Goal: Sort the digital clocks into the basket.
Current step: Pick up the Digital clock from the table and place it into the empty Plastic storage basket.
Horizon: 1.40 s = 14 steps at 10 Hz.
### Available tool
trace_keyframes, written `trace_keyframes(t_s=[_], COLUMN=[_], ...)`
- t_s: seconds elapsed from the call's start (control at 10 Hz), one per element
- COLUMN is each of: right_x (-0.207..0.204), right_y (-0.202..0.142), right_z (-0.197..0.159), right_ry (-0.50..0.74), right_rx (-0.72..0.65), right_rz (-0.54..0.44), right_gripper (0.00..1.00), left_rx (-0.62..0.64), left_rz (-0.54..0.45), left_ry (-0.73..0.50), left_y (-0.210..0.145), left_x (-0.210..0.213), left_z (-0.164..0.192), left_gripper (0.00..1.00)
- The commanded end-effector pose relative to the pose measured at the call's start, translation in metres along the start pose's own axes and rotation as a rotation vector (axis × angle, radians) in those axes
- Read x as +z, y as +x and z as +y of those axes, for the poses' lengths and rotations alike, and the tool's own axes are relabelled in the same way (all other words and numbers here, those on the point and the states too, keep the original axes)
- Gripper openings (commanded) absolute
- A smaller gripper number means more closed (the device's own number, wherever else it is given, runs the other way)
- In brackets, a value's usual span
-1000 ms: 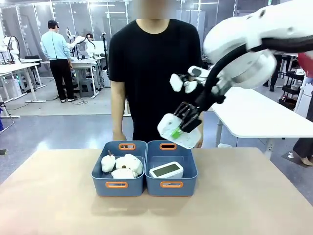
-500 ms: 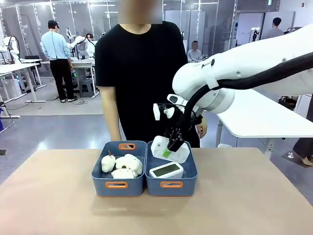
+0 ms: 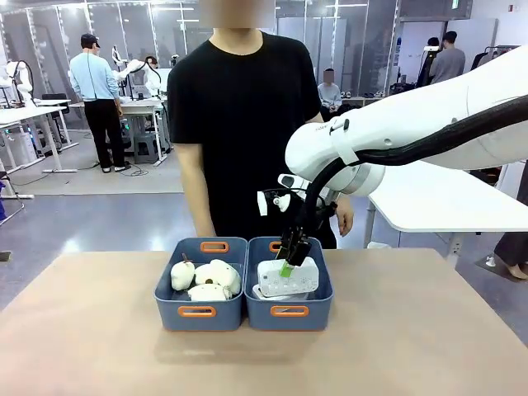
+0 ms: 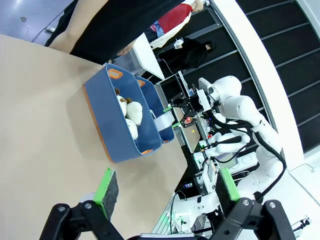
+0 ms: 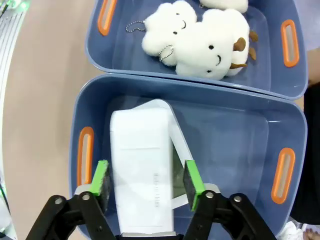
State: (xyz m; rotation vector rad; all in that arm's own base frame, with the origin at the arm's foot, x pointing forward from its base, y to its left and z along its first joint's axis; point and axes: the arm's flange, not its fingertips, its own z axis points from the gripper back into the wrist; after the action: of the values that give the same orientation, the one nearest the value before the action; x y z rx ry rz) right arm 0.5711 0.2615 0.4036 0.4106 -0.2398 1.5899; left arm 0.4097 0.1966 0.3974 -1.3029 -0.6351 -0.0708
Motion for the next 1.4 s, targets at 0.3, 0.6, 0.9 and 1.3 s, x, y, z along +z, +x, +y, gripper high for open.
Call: trace_keyframes(t_s=[0.3, 0.6, 0.9, 1.3], right_x=[0.0134, 0.0057, 0.0057, 0.0057], right_y=[-0.0034, 0.0025, 0.0025, 0.0025], right_z=[0.0082, -0.0012, -0.0012, -0.0012], right_ry=[-0.026, -0.005, -0.005, -0.005], right_rx=[-0.026, -0.005, -0.005, -0.005], right_rz=[-0.016, -0.005, -0.005, -0.005], right_gripper=[1.00, 1.00, 1.00, 1.00], left_rx=[-0.002, -0.002, -0.002, -0.002], left_rz=[0.018, 0.018, 0.018, 0.018], left_ry=[0.009, 0.009, 0.009, 0.009], left_y=[0.0025, 0.0025, 0.0025, 0.0025], left_x=[0.0012, 0.0012, 0.0012, 0.0012], left_z=[-0.0002, -0.0002, -0.0002, -0.0002], left_gripper=[1.00, 1.00, 1.00, 1.00])
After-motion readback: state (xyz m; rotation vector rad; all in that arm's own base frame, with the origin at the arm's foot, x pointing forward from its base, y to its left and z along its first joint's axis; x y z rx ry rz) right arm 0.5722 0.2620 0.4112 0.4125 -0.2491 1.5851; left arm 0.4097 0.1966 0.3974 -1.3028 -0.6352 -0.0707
